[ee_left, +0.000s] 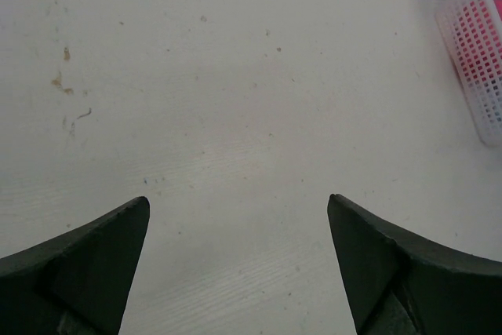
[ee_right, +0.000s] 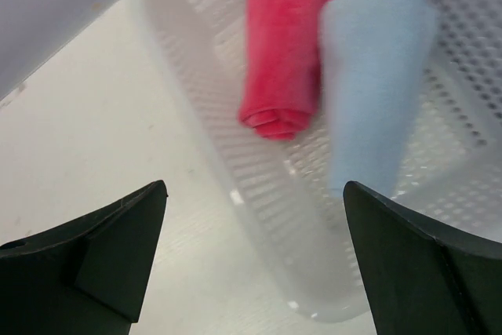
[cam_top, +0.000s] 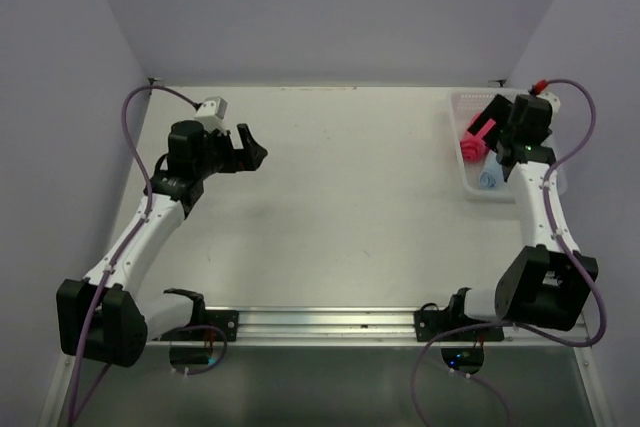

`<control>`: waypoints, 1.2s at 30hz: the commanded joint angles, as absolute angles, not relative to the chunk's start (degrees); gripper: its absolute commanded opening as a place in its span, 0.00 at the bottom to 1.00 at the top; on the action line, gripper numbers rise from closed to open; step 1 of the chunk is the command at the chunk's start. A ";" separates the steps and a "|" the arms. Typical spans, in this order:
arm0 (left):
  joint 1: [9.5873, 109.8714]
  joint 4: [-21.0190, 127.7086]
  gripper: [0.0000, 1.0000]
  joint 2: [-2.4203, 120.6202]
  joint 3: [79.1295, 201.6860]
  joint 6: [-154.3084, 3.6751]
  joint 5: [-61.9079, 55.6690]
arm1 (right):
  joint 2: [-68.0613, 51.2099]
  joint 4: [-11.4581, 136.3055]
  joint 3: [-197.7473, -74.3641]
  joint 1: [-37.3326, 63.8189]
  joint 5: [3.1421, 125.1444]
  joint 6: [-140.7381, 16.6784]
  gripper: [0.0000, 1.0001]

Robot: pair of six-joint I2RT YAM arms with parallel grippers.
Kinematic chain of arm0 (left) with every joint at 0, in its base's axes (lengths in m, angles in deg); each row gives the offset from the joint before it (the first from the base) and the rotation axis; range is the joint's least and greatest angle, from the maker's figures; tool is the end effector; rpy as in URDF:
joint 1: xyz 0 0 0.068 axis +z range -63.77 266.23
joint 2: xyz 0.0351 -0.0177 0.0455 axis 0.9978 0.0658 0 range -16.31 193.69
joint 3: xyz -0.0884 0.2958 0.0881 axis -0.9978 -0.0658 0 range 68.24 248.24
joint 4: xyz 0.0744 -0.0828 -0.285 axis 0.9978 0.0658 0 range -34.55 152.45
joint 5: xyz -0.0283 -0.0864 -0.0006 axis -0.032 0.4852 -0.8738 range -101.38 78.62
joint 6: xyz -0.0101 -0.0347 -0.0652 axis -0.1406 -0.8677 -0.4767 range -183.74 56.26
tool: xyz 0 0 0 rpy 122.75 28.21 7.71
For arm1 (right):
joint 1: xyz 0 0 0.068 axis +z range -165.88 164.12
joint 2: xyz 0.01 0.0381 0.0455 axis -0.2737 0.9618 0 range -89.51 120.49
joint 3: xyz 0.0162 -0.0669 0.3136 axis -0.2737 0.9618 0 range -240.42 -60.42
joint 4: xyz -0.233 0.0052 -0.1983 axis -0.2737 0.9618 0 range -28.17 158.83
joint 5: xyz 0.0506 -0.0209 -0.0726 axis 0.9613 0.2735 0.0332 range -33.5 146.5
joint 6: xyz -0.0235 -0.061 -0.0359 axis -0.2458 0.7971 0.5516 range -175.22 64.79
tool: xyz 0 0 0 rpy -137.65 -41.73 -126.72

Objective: Roll the towels
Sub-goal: Place the rolled towel into the container

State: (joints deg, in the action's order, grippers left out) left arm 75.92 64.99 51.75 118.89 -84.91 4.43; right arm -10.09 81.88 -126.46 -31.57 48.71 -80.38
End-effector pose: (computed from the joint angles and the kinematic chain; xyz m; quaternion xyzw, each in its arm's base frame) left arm 0.3109 -0.0739 0.3135 -0.0083 0.8473 -0.2534 0.4667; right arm 0.3578 -0.1093 0.3377 0.3368 0.8121 -0.0206 0.4761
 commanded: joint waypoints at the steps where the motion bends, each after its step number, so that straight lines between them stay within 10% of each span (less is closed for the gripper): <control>1: 75.77 64.76 1.00 47.52 118.60 -82.55 -2.83 | -15.06 82.92 -125.73 -21.11 49.91 -76.58 0.99; 12: 75.68 63.89 1.00 38.01 115.96 -79.56 -16.21 | -19.99 83.61 -124.49 5.46 57.13 -72.00 0.99; 36: 74.98 62.30 1.00 37.40 114.91 -76.83 -14.81 | -23.77 87.31 -119.57 5.47 41.13 -74.20 0.99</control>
